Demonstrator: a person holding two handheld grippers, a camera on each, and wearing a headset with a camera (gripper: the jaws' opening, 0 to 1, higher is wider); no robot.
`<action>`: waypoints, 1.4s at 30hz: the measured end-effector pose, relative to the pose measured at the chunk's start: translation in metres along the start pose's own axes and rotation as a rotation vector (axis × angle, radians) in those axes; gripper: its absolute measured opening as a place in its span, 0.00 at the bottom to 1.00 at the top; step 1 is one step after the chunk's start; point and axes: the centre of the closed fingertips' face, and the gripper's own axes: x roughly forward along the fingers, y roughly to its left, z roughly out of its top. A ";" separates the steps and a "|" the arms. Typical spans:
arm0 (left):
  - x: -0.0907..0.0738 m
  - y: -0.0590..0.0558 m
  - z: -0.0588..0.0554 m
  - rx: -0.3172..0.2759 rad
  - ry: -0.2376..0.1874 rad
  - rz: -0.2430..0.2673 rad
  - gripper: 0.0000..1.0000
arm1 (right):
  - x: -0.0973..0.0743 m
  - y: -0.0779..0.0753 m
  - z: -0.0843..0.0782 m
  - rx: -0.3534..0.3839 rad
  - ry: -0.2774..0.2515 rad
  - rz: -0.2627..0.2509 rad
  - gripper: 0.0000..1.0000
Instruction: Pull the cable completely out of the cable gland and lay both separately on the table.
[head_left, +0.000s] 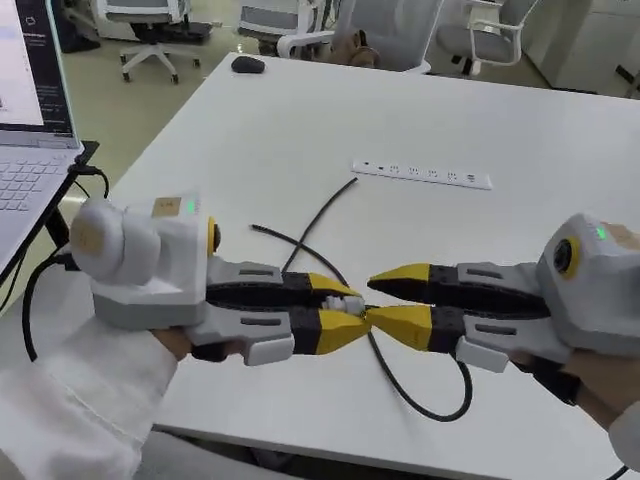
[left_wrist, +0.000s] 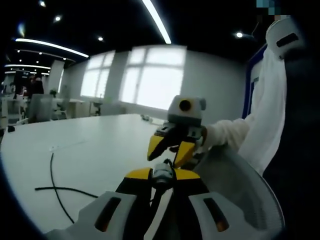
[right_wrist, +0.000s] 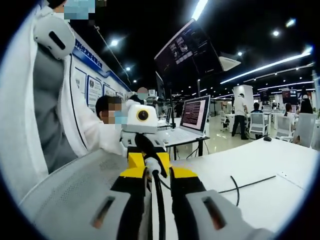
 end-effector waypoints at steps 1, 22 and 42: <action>0.001 0.001 -0.003 0.005 0.008 0.001 0.17 | 0.000 -0.003 0.002 0.002 -0.019 -0.005 0.14; 0.000 0.000 -0.005 0.025 0.024 -0.003 0.17 | -0.007 0.002 -0.009 -0.002 0.048 0.009 0.04; -0.007 0.012 0.003 -0.016 -0.020 0.054 0.17 | -0.043 -0.030 -0.043 -0.130 0.229 -0.169 0.03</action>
